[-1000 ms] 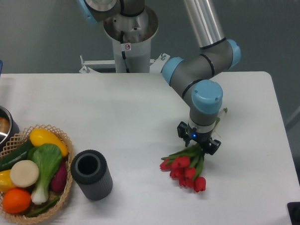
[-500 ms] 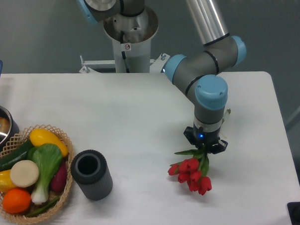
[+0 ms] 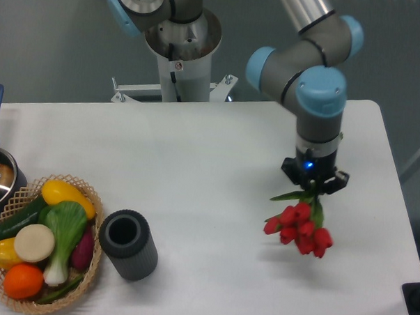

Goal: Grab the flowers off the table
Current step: 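Lift the red tulip bunch up off the table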

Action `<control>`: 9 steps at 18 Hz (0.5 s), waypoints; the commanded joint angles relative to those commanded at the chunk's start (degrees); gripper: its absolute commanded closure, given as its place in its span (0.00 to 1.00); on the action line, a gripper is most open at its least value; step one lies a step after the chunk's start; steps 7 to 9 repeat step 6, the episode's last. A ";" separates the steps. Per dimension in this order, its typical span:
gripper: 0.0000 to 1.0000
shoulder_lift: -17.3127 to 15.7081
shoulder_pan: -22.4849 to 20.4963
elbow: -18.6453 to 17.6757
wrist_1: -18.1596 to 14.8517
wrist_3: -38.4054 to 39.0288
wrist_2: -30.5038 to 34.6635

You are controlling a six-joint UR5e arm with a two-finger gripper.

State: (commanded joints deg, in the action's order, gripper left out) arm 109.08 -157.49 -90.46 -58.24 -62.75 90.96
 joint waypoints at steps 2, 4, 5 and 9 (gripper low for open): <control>1.00 -0.27 -0.70 2.73 -5.02 -0.70 -0.09; 1.00 -0.18 -1.67 4.49 -8.45 -3.06 -0.09; 1.00 -0.18 -2.11 5.11 -9.51 -4.56 0.00; 1.00 -0.18 -2.38 5.55 -10.13 -5.62 0.00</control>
